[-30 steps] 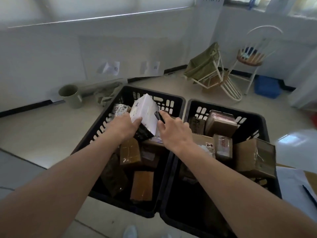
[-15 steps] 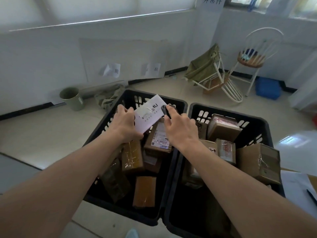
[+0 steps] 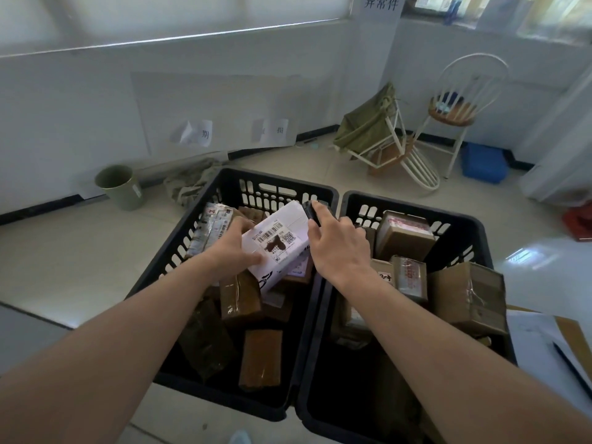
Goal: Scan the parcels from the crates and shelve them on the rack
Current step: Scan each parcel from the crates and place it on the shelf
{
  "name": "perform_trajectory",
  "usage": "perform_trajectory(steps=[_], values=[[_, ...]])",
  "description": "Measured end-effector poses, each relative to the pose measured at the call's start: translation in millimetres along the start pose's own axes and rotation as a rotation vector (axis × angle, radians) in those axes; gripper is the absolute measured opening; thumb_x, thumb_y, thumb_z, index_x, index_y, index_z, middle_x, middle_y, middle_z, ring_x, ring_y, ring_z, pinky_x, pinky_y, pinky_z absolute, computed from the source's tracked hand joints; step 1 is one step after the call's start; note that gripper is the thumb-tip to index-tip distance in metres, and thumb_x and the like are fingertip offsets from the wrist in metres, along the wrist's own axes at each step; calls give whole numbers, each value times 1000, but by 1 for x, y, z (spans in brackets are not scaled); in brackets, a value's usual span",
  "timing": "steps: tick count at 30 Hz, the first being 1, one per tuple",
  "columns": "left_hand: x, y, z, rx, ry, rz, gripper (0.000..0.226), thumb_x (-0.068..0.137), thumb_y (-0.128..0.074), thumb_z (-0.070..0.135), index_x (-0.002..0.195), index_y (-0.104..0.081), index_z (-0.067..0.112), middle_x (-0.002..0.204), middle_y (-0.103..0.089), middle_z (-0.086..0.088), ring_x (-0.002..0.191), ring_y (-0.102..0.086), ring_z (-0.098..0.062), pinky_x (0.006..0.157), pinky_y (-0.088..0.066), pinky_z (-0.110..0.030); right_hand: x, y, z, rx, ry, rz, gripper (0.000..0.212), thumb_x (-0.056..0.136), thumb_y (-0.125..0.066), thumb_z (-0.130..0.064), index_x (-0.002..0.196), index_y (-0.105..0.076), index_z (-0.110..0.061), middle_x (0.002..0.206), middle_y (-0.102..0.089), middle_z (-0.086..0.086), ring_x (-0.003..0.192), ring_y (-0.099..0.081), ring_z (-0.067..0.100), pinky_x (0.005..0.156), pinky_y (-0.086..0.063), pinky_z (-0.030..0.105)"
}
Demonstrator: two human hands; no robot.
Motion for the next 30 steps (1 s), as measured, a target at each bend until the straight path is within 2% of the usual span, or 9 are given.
perform_trajectory(steps=[2, 5, 8, 13, 15, 18, 23, 27, 30], values=[[1, 0, -6, -41, 91, 10, 86, 85, -87, 26, 153, -34, 23, 133, -59, -5, 113, -63, -22, 88, -59, -40, 0, 0, 2, -2, -9, -4, 53, 114, -30, -50, 166, -25, -43, 140, -58, 21, 118, -56, 45, 97, -46, 51], [4, -4, -8, 6, 122, -15, 74, 82, -88, 40, 141, -50, 18, 124, -63, -1, 111, -63, -20, 96, -57, -42, 0, 0, 1, 12, -7, -9, 53, 113, -30, -50, 166, -25, -42, 136, -60, 21, 116, -58, 44, 99, -46, 51], [1, -16, -9, -128, 77, -71, 61, 80, -90, 40, 128, -57, 24, 121, -68, 2, 107, -67, -17, 96, -58, -40, -4, -3, -2, 30, 9, -12, 53, 114, -29, -50, 166, -25, -41, 133, -62, 20, 116, -60, 41, 100, -45, 50], [-2, -23, -14, -299, 55, -61, 74, 73, -94, 43, 136, -55, 37, 126, -68, 3, 112, -68, -20, 103, -56, -45, -10, -5, -5, 46, 10, -8, 53, 114, -30, -50, 165, -25, -41, 132, -63, 18, 117, -60, 39, 103, -47, 51], [-4, -19, -14, -336, 73, -74, 79, 71, -92, 43, 140, -54, 43, 128, -65, 0, 112, -69, -23, 98, -59, -43, -12, -3, -5, 51, 8, -5, 53, 114, -30, -49, 166, -25, -40, 132, -64, 17, 117, -60, 39, 104, -48, 52], [-7, -14, -6, -368, 89, -151, 74, 72, -70, 40, 142, -53, 52, 125, -70, 1, 104, -71, -23, 75, -60, -31, -13, 1, -7, 81, -2, -8, 53, 114, -31, -49, 166, -26, -40, 131, -66, 16, 116, -62, 41, 105, -50, 53], [-9, 1, 3, -300, 45, -218, 69, 98, -66, 18, 151, -43, 55, 129, -63, -4, 97, -70, -20, 62, -56, -21, -19, 7, -20, 173, 19, -19, 52, 114, -32, -49, 165, -28, -40, 119, -68, 14, 108, -63, 35, 103, -50, 53], [-21, 30, 12, -271, -39, -219, 74, 100, -67, 11, 150, -42, 59, 137, -54, -8, 109, -68, -28, 76, -61, -32, -28, 12, -37, 153, 66, -36, 51, 113, -35, -47, 163, -31, -42, 126, -65, 15, 114, -60, 33, 108, -47, 53], [-27, 53, 25, -272, -99, -188, 74, 101, -66, 10, 147, -42, 62, 143, -51, -9, 120, -62, -29, 82, -58, -33, -34, 19, -48, 94, 82, -54, 50, 112, -35, -48, 162, -33, -47, 133, -63, 14, 119, -58, 37, 108, -47, 53]])
Point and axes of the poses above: each hand's wrist, its own x-axis towards the middle knuckle, its own y-axis out of the back of the hand, z = x × y, the point moved 7 cm from there along x, towards the middle knuckle
